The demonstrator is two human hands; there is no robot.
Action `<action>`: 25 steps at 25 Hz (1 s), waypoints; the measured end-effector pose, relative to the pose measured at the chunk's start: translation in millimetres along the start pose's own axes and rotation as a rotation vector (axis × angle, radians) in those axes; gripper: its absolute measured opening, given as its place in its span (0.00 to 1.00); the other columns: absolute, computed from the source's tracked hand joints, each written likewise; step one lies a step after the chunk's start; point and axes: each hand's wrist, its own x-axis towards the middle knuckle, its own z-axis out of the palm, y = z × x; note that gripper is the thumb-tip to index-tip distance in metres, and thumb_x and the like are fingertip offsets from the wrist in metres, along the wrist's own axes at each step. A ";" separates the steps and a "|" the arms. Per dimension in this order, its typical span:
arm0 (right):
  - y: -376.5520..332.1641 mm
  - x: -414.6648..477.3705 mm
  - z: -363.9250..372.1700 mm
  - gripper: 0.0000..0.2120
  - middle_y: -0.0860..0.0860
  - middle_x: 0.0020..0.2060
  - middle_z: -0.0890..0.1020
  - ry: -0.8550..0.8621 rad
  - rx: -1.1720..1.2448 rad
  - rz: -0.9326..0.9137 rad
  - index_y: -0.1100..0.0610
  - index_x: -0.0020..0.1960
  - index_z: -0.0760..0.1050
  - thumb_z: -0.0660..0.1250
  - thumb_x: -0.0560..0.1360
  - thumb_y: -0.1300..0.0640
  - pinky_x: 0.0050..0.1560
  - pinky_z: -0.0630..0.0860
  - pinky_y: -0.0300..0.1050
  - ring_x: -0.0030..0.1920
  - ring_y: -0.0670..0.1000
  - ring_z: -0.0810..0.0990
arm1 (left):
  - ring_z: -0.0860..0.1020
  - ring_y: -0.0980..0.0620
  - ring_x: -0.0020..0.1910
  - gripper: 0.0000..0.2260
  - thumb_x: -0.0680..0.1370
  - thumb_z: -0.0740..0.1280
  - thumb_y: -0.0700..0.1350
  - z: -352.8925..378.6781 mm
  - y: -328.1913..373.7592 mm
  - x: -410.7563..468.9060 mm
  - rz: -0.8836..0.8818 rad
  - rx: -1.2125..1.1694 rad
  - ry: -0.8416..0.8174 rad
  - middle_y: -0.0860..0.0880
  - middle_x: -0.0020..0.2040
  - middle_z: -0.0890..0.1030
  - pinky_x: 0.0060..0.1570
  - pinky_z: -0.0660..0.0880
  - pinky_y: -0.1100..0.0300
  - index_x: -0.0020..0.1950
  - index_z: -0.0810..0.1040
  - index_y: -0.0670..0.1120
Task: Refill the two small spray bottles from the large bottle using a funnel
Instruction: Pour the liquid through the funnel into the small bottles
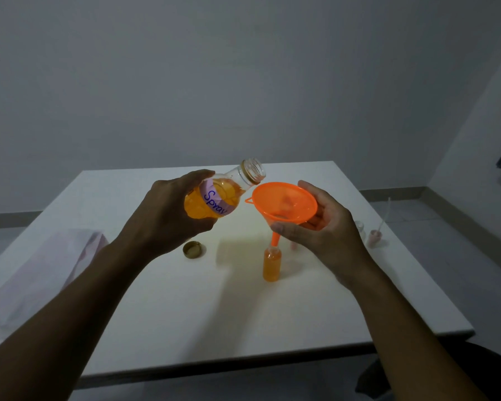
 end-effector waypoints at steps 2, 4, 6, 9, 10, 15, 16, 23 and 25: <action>-2.2 0.7 -7.3 0.48 0.42 0.65 0.75 0.028 0.055 0.013 0.47 0.75 0.65 0.80 0.59 0.42 0.54 0.80 0.39 0.62 0.44 0.77 | 0.79 0.52 0.47 0.34 0.64 0.80 0.45 1.4 1.6 1.9 -0.004 0.004 0.007 0.46 0.56 0.82 0.44 0.71 0.63 0.68 0.73 0.46; -5.6 1.8 -21.7 0.48 0.42 0.62 0.77 0.097 0.100 0.018 0.47 0.74 0.67 0.81 0.57 0.42 0.55 0.80 0.42 0.61 0.44 0.79 | 0.79 0.51 0.48 0.35 0.64 0.80 0.45 5.5 4.2 5.8 -0.013 -0.003 0.010 0.46 0.56 0.82 0.44 0.72 0.62 0.69 0.72 0.47; -8.4 2.8 -41.9 0.46 0.43 0.61 0.79 0.190 0.106 0.009 0.47 0.72 0.70 0.83 0.57 0.42 0.54 0.80 0.43 0.59 0.45 0.80 | 0.80 0.49 0.50 0.36 0.64 0.80 0.46 12.1 8.6 13.0 -0.004 -0.020 0.009 0.46 0.57 0.82 0.45 0.73 0.61 0.69 0.72 0.47; -10.4 1.7 -78.1 0.46 0.46 0.60 0.81 0.353 0.078 -0.008 0.48 0.71 0.72 0.83 0.56 0.42 0.52 0.79 0.42 0.58 0.46 0.82 | 0.80 0.47 0.51 0.36 0.64 0.80 0.46 26.1 19.1 30.1 0.038 -0.051 0.006 0.46 0.58 0.82 0.46 0.76 0.58 0.69 0.71 0.47; -9.5 0.2 -90.4 0.46 0.46 0.60 0.81 0.397 0.055 -0.010 0.48 0.71 0.72 0.83 0.56 0.41 0.53 0.79 0.43 0.58 0.45 0.81 | 0.80 0.47 0.51 0.36 0.64 0.80 0.46 32.4 24.3 36.8 0.060 -0.053 0.004 0.46 0.58 0.81 0.46 0.76 0.58 0.69 0.71 0.48; 1.8 -4.9 -125.7 0.46 0.44 0.63 0.79 0.484 -0.022 0.014 0.47 0.72 0.70 0.80 0.56 0.39 0.57 0.79 0.46 0.61 0.47 0.79 | 0.79 0.47 0.53 0.36 0.65 0.80 0.46 61.7 50.6 64.7 0.123 -0.052 -0.020 0.46 0.60 0.80 0.45 0.73 0.59 0.71 0.70 0.48; 6.0 -3.6 -127.2 0.46 0.45 0.63 0.79 0.468 -0.025 0.030 0.46 0.71 0.70 0.81 0.57 0.38 0.57 0.80 0.48 0.61 0.49 0.79 | 0.79 0.46 0.54 0.37 0.65 0.80 0.46 65.7 54.9 68.1 0.132 -0.049 -0.026 0.46 0.60 0.80 0.46 0.74 0.59 0.71 0.70 0.48; 29.1 6.1 -124.7 0.48 0.46 0.64 0.78 0.395 -0.042 0.066 0.44 0.71 0.69 0.80 0.55 0.34 0.58 0.81 0.58 0.62 0.52 0.79 | 0.80 0.45 0.53 0.37 0.64 0.80 0.46 77.2 69.9 79.2 0.176 -0.016 -0.051 0.45 0.60 0.80 0.46 0.76 0.57 0.71 0.70 0.48; 31.6 6.3 -122.7 0.49 0.46 0.65 0.77 0.381 -0.051 0.075 0.45 0.72 0.68 0.79 0.55 0.34 0.59 0.80 0.57 0.63 0.52 0.79 | 0.80 0.45 0.53 0.36 0.65 0.80 0.46 75.9 72.8 81.1 0.187 -0.010 -0.053 0.44 0.60 0.80 0.47 0.78 0.54 0.71 0.70 0.47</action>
